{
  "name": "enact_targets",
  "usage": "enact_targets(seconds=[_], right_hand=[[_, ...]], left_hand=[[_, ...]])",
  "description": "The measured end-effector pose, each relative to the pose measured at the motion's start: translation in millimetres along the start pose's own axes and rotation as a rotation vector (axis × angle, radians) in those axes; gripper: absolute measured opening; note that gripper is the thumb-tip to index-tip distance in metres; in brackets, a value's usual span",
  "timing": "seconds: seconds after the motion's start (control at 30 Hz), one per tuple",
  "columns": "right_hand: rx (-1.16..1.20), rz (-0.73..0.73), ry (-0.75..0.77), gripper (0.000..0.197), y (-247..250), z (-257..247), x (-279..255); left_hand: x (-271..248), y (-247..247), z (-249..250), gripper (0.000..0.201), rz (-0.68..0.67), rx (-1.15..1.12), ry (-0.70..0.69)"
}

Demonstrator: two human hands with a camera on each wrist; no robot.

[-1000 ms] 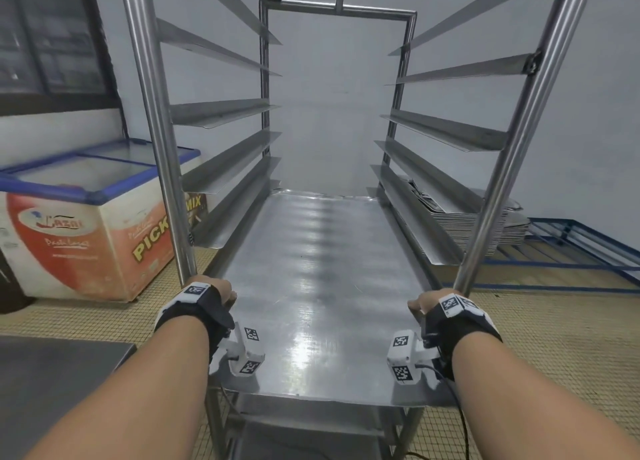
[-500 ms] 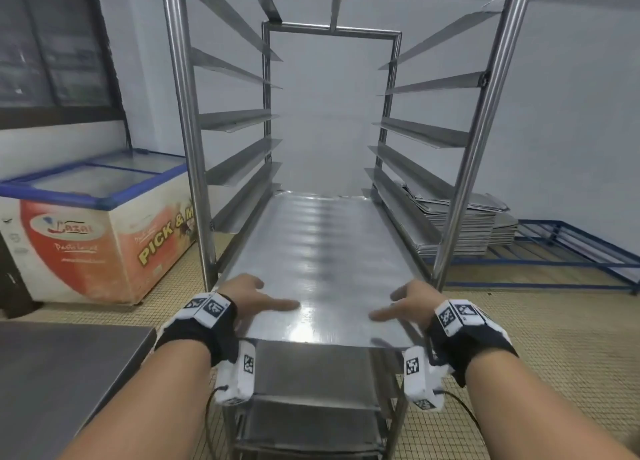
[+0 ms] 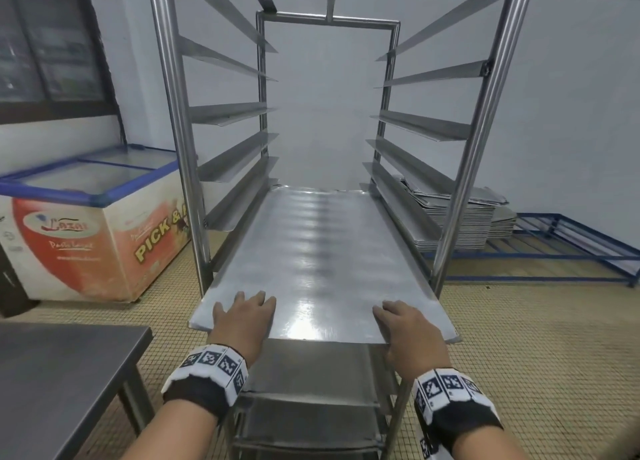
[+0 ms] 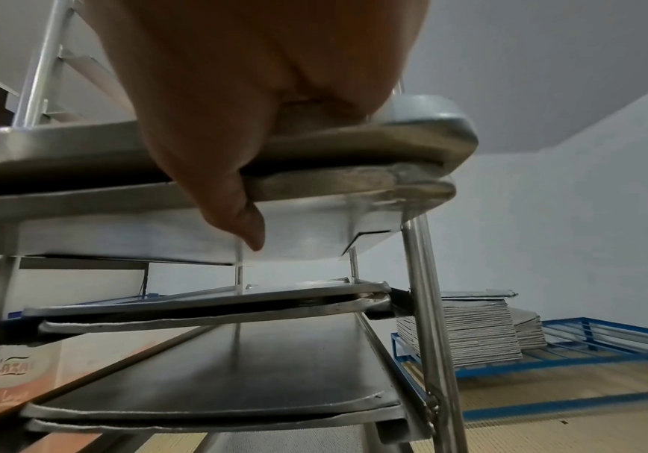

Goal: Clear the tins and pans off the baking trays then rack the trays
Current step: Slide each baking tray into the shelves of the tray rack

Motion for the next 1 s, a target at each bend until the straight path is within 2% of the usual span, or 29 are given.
enact_targets(seconds=[0.13, 0.43, 0.53, 1.0], right_hand=[[0.011, -0.013, -0.008, 0.053, -12.3, 5.0, 16.5], [0.012, -0.026, 0.012, 0.052, -34.5, 12.9, 72.0], [-0.001, -0.015, 0.026, 0.048, -40.6, 14.5, 89.4], [-0.008, 0.036, 0.083, 0.035, -60.7, 21.7, 150.4]], left_hand=[[19.7, -8.8, -1.0, 0.075, 0.012, 0.007, 0.007], [77.4, -15.3, -3.6, 0.07, -0.022, -0.01, 0.027], [93.2, -16.0, -2.6, 0.061, -0.005, -0.014, 0.038], [155.4, -29.0, -0.5, 0.064, -0.017, 0.015, 0.036]])
Point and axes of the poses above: each hand's wrist, its own x-axis towards the middle knuckle, its own y-axis out of the back of the hand, z = x × y, the point moved 9 cm from there along x, towards the middle knuckle, and after that the axes turned 14 degrees about z, right-handed, at the moved point
